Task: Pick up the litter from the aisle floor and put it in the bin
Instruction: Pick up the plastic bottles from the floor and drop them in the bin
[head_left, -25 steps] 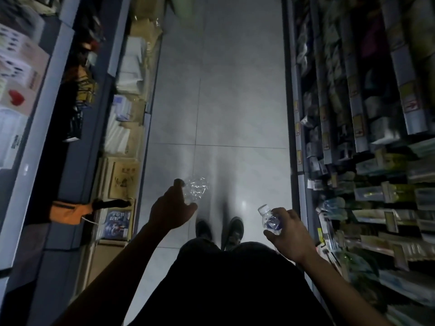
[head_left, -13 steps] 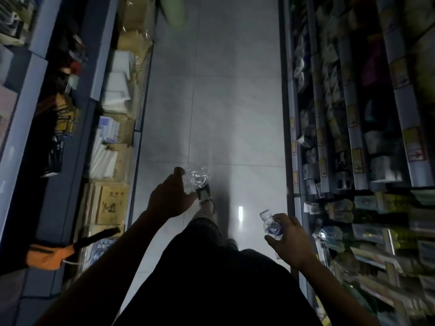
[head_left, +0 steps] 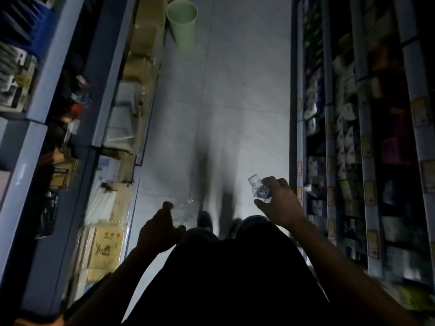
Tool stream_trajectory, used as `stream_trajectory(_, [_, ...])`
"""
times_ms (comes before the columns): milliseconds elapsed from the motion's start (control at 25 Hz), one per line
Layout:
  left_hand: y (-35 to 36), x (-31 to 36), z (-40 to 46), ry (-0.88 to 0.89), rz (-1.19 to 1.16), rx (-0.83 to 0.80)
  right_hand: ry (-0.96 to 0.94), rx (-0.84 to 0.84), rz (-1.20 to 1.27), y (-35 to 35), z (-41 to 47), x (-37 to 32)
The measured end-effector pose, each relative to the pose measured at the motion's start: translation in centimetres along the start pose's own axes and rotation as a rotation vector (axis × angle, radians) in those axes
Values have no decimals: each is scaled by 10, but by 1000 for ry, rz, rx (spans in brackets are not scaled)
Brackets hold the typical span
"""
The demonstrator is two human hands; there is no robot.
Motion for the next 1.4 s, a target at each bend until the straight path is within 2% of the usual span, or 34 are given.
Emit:
stream_trajectory(160, [-26,36,48,-63,-8,14,-68,2,26,-39,102,-9])
stream_trajectory(400, [-70,140,128,-182,-68,51,-170,-14,89,-114,252,18])
stream_trajectory(560, [-100,197,165,-220,-120,116,-249,-45,56,-167,347,20])
stream_trajectory(840, [-158,265,237,-307,-223,127,-343,-61,25,-233,495,4])
stream_trajectory(1040, [-241,337,345,-266,-219,116,-219,-58,-6,-273,579,21])
stream_trajectory(1200, [-320,426,430,-104,-176,118,-103,-23,-22,-312,627,39])
stream_trajectory(1400, [-419,541,525,59,-75,186,59,80,101,-356,688,72])
Point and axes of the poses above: each hand's wrist, its own z-axis towards the middle knuckle, its own y-axis out of the palm, x = y × z, the point moved 4 cm from there along z, towards the middle knuckle, and after that the axes turned 11 degrees about -y, right-handed, at the moved point
